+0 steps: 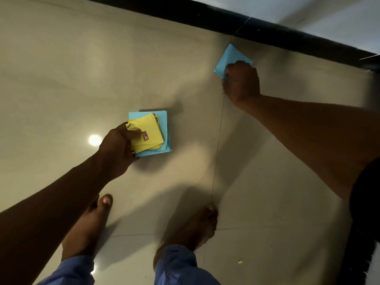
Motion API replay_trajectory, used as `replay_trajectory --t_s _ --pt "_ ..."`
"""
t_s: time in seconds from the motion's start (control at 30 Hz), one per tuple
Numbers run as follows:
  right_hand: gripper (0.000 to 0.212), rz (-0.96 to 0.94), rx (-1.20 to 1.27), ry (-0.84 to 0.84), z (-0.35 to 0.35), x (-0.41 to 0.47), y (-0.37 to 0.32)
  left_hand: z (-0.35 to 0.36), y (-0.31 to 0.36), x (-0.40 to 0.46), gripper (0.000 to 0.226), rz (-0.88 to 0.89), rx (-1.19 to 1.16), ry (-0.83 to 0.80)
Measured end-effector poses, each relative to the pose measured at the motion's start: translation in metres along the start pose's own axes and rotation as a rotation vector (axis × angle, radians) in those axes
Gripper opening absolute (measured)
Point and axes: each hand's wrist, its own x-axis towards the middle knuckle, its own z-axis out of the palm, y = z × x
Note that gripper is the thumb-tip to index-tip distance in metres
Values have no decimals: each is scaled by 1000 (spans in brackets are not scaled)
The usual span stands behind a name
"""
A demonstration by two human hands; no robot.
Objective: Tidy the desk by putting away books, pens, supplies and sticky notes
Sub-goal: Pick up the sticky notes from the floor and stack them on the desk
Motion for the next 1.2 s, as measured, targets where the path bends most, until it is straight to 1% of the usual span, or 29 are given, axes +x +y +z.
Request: replay_trajectory --t_s 0.2,0.33,0.4,0.47,0.53,0.67,0.73,0.8,0.83,0.93,1.03,1.2 --pt "20 28 -92 -1 1 6 -8 -13 -6 3 47 -9 -11 -28" --pt "28 95 -124 -35 -4 1 -16 -17 -8 0 47 -7 -20 -29" --pt "31 132 -126 29 -13 -6 -18 -16 -9 -4 48 -9 -37 -26" --pt "28 186 -119 81 -26 -17 -23 -13 -7 -13 49 -19 -43 -41" --pt "25 232 -19 119 -37 -31 -35 -10 -2 -25 49 -29 -47 -43" --pt "13 347 425 271 -66 -68 -71 -2 17 -51 51 -31 -35 -34" --pt "17 452 614 305 -79 -86 -89 1 30 -64 51 -19 -35 -38" --pt "22 499 752 279 -92 -106 -106 4 43 -81 50 0 -34 -52" --pt "22 504 772 263 -96 -117 -114 4 49 -90 49 9 -25 -56" --pt "26 583 730 191 -105 -142 -133 1 63 -112 47 29 20 -51" --pt "17 659 705 67 -107 -142 -138 -7 74 -123 46 40 59 -57" --pt "25 621 612 -15 -92 -109 -127 -24 74 -110 46 39 73 -48"
